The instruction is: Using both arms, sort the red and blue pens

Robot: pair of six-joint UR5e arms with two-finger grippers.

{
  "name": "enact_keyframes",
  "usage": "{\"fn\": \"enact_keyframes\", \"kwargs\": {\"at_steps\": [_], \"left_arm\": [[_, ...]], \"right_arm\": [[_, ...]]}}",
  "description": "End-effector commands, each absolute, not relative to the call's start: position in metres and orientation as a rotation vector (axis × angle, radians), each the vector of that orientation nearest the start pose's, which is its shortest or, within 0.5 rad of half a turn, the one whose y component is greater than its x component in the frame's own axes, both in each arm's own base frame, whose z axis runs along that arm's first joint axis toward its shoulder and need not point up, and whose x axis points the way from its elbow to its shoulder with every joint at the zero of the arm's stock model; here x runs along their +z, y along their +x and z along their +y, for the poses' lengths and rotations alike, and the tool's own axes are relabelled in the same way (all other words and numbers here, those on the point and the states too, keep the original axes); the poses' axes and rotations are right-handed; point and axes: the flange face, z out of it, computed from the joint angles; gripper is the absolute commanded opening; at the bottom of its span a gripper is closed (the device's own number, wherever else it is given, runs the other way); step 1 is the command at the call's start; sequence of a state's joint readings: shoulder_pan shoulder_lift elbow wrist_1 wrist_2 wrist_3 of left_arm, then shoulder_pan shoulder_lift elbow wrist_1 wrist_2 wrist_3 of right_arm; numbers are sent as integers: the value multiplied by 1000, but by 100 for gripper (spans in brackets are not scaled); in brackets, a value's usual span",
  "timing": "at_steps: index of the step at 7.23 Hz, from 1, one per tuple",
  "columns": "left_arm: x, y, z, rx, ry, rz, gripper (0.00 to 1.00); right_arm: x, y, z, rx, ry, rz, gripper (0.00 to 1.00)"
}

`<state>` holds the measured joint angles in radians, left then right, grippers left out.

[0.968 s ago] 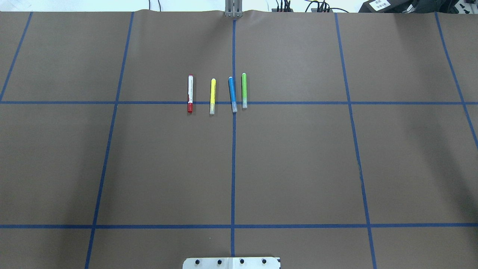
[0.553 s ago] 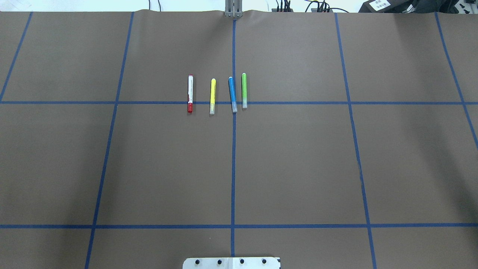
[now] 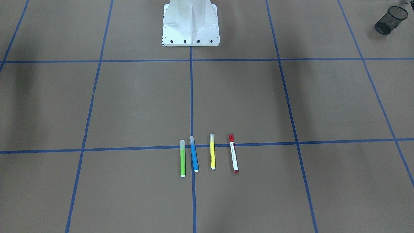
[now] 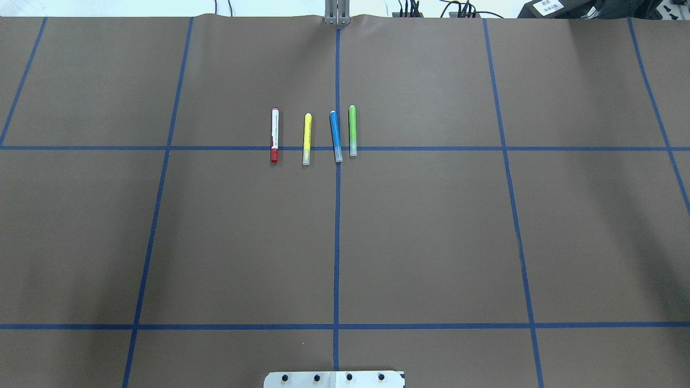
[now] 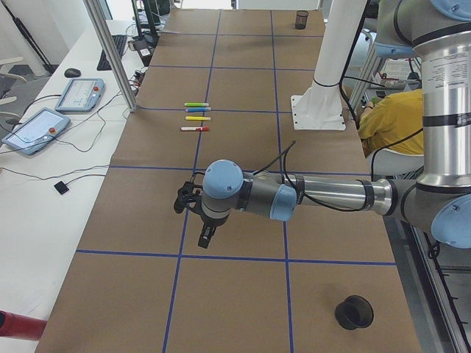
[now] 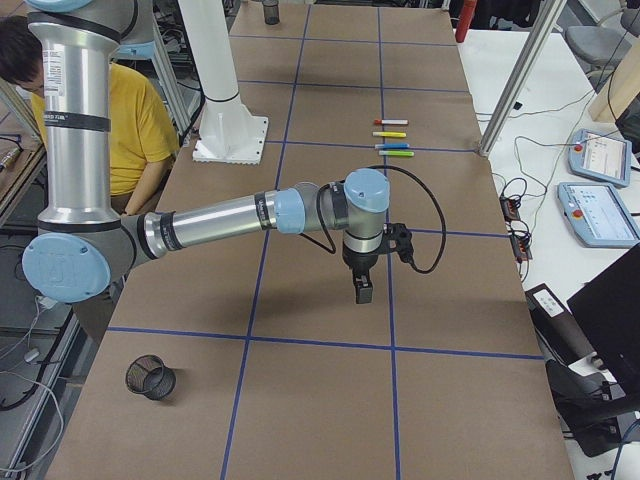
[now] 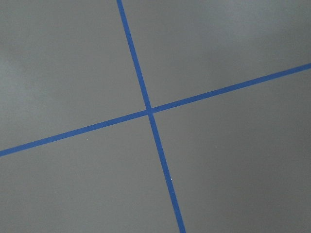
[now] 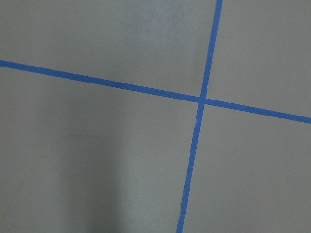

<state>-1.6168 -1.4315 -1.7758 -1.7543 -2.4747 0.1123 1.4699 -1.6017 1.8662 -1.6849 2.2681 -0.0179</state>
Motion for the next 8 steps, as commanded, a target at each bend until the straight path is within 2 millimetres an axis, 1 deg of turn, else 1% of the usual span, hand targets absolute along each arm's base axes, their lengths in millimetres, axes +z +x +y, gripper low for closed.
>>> {"fn": "enact_keyframes", "kwargs": {"at_steps": [1,2,3,4,5,6,7,8], "left_arm": [[579,-73,-448,192,337,905,100],[568,-73,-449,216,415,900,100],[562,-49,-458,237,388,916,100],[549,-34,-469,246,384,922,100],[521,-21,-492,215,388,934,100],[508,-1,-502,191,358,952,100],[484,23,-519,162,341,961,100],[467,62,-528,195,315,974,100]], "right_arm": [[534,18,-489,-190,177,-705,100],[530,14,-491,-208,213,-710,100],[525,1,-493,-246,244,-716,100],[516,-16,-497,-295,285,-723,99],[505,-28,-504,-307,294,-731,99],[495,-45,-509,-270,275,-745,99],[479,-63,-521,-270,280,-757,99],[467,-81,-533,-270,276,-768,99]]}}
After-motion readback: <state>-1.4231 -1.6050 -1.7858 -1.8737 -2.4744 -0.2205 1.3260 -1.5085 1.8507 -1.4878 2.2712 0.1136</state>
